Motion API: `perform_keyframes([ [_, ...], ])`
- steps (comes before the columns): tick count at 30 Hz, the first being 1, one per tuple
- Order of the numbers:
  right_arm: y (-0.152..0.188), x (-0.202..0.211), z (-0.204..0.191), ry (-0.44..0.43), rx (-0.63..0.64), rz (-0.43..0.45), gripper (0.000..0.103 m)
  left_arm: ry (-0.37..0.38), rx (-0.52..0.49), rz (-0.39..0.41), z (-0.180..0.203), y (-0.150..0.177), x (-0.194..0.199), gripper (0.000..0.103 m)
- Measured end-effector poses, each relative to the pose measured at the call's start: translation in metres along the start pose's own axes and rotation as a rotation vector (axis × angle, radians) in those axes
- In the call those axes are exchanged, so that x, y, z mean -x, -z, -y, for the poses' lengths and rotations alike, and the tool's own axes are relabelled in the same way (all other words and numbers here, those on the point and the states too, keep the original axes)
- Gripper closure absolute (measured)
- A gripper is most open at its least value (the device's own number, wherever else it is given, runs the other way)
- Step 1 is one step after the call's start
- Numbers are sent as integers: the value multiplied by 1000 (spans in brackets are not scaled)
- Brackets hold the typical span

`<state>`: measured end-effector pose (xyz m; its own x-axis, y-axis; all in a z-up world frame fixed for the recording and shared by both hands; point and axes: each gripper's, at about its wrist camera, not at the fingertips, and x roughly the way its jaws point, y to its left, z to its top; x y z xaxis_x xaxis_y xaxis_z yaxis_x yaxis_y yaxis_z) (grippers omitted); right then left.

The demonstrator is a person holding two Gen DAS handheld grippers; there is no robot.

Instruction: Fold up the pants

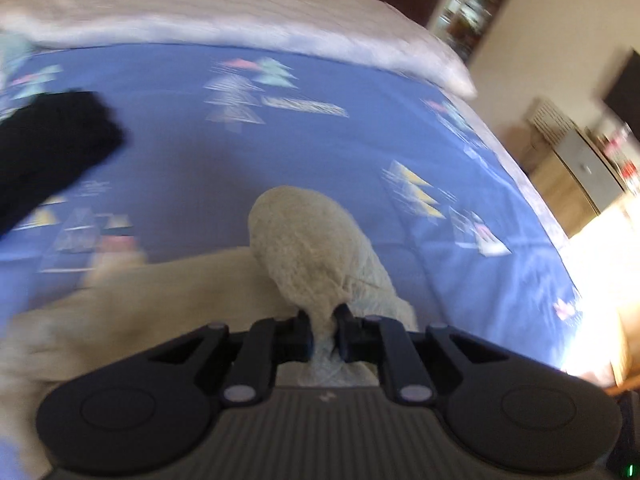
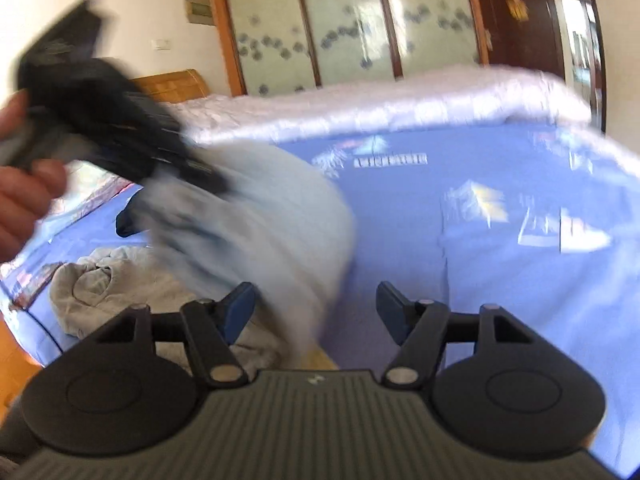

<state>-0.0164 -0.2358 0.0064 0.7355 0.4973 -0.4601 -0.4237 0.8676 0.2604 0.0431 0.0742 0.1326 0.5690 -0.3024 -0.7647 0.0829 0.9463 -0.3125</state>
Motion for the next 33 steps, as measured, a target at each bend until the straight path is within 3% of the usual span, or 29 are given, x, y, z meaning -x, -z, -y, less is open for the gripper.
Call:
perform_keyframes([
  [7, -8, -16, -35, -87, 71, -66, 34, -157, 127, 32, -115, 33, 65, 92],
  [12, -8, -35, -66, -144, 164, -118, 34, -230, 276, 30, -193, 66, 73, 91],
  [14, -6, -44, -72, -153, 176, -155, 34, -230, 341, 13, -214, 78, 65, 77],
  [16, -7, -51, -75, -164, 174, -190, 34, -269, 369, 23, -223, 85, 59, 39],
  [17, -9, -54, -74, -165, 174, -199, 34, -276, 379, 35, -226, 87, 59, 36],
  [21, -23, -59, -86, -192, 186, -200, 38, -211, 417, 141, -225, 94, 86, 41],
  [23, -33, -70, -94, -231, 164, -202, 54, -161, 413, 253, -217, 95, 114, 42],
  [26, -42, -90, -106, -282, 116, -229, 61, -80, 372, 395, -201, 92, 140, 42],
  [29, -38, -114, -121, -327, 68, -287, 62, -98, 287, 345, -185, 86, 119, 43],
  [31, -25, -133, -126, -352, 45, -399, 62, -129, 252, 232, -184, 89, 83, 48],
  [33, 0, -152, -129, -339, 35, -543, 61, -210, 244, 83, -196, 101, 34, 54],
])
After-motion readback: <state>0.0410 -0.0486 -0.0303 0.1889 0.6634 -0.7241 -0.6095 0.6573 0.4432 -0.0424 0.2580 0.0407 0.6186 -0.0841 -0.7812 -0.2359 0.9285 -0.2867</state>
